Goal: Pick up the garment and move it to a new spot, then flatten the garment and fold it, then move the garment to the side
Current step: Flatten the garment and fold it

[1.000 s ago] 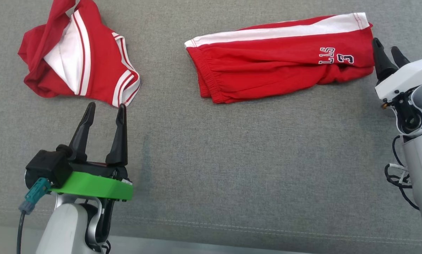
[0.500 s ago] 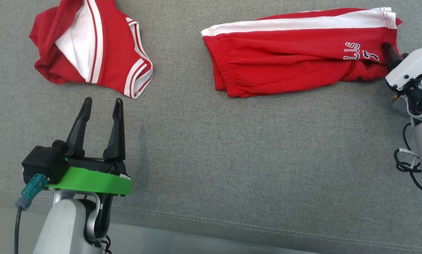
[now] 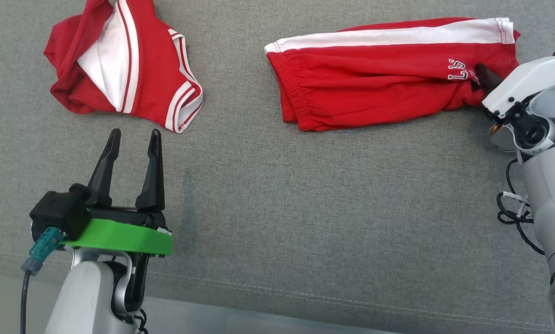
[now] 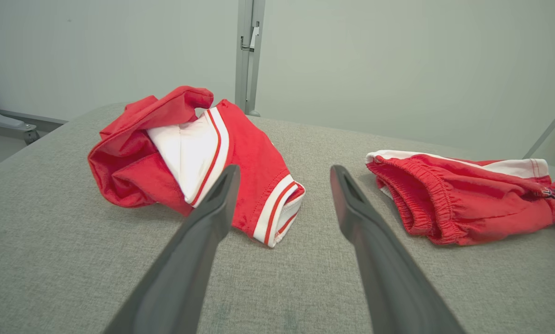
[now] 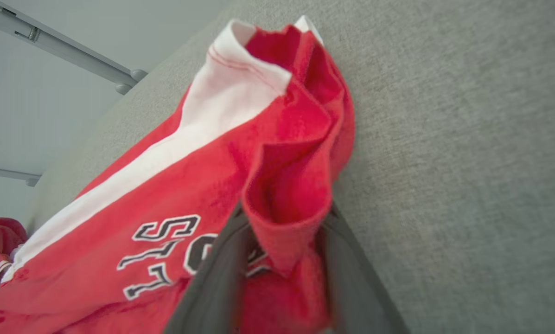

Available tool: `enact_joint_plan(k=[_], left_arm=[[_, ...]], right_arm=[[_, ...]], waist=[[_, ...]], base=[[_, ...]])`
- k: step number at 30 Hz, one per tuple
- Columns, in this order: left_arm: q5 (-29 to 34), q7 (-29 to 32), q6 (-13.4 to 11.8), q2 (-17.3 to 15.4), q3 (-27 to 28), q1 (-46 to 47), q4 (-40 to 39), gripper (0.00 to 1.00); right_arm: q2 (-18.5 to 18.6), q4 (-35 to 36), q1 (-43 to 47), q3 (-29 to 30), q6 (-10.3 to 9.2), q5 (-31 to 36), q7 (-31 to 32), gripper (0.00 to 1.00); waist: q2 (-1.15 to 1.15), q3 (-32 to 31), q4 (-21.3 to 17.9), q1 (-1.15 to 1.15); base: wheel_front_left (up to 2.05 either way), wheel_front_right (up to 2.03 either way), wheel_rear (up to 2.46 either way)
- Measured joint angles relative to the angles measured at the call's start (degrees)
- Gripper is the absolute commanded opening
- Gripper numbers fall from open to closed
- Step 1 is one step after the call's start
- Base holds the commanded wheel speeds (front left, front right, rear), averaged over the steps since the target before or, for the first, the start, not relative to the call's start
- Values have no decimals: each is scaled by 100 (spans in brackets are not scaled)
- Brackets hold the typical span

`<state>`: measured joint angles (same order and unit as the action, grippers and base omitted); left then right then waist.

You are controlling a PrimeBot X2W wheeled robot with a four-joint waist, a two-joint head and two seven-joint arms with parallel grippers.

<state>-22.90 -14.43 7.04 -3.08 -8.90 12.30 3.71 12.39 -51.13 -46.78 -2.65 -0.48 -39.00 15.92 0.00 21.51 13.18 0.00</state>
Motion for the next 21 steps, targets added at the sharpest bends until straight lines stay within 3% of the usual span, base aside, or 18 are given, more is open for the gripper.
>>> enact_joint_plan(k=[21], left_arm=[[41, 0, 3, 20, 43, -5, 104, 100]], right_arm=[[199, -355, 286, 142, 447, 47, -1226, 0]], waist=[[0, -350, -199, 0]], base=[[0, 0, 0]])
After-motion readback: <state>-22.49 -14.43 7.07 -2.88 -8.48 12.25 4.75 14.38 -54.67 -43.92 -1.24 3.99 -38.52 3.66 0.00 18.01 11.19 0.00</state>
